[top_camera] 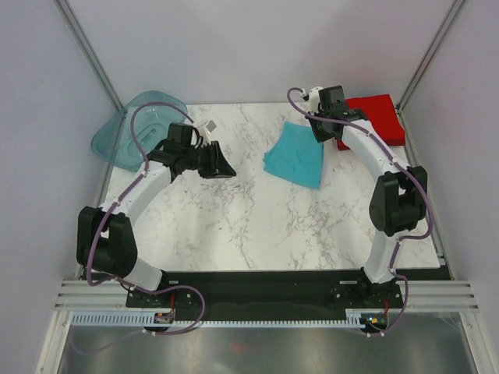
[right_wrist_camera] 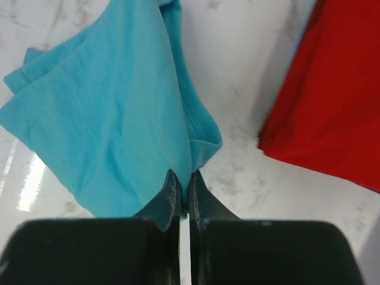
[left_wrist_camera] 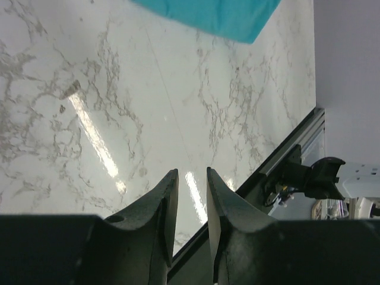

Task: Fold and stack the t-shirts
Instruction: Neatly place the folded tshirt to the corner

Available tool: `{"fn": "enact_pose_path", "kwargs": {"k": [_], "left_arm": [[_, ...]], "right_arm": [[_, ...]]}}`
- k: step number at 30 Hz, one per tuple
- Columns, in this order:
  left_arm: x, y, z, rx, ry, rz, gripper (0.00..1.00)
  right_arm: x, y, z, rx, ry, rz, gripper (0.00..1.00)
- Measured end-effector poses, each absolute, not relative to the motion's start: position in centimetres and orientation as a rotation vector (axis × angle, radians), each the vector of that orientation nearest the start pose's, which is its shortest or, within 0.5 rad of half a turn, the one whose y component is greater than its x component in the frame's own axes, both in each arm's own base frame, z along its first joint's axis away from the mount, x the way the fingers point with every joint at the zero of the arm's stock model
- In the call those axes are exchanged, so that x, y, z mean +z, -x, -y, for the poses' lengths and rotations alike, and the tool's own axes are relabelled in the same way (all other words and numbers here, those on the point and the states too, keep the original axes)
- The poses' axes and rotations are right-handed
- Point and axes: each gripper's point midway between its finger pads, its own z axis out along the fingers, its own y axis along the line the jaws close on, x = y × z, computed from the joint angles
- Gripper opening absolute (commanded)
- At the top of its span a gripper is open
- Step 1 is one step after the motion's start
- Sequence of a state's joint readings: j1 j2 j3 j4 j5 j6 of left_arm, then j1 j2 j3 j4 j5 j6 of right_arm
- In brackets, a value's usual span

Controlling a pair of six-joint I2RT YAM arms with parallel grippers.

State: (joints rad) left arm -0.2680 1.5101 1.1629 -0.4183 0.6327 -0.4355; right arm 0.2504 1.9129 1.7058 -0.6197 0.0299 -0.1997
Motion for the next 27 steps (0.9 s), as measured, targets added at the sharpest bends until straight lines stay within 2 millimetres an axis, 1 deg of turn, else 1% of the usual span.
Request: {"fn": "enact_pose_path", "kwargs": {"k": [2,4,7,11,15,22,24,27], "left_arm": [[17.1,-32.1,21.7,-1.092,-0.153,-2.431,0.33],[16.5,-31.3,22.0,-1.113,-0.175,-2.453,0.33],[16.2,-31.0,22.2,-1.119,-0.203,-2.457,0.33],[15.9,-30.9,22.4,-1.135,-0.226,-2.464,0.33],[15.7,-30.6,22.6,-1.141,-0.242,-2.468,0.33],[15.6,-30.3,22.7,-1.145,-0.253,-2.471,0.33],[15.5,-30.3,22.7,-1.145,-0.253,-2.473,0.33],[15.5,-30.3,22.7,-1.146,-0.253,-2.474,0.33]], "right_arm": [[17.0,-48.7,-9.7,-0.105,0.543,-2.321,0.00],[18.0,-48.5,-8.5,-0.189,0.569,-2.307,0.00],[19.8,-48.4,-6.9,-0.306,0.625,-2.266,0.00],[22.5,-48.2,-5.3,-0.421,0.711,-2.182,0.00],[25.8,-48.1,-4.0,-0.495,0.747,-2.085,0.00],[29.6,-48.8,-0.7,-0.575,0.708,-2.022,0.00],[30.7,-49.2,0.0,-0.592,0.691,-2.009,0.00],[32.6,-50.4,0.9,-0.606,0.659,-1.982,0.00]]}}
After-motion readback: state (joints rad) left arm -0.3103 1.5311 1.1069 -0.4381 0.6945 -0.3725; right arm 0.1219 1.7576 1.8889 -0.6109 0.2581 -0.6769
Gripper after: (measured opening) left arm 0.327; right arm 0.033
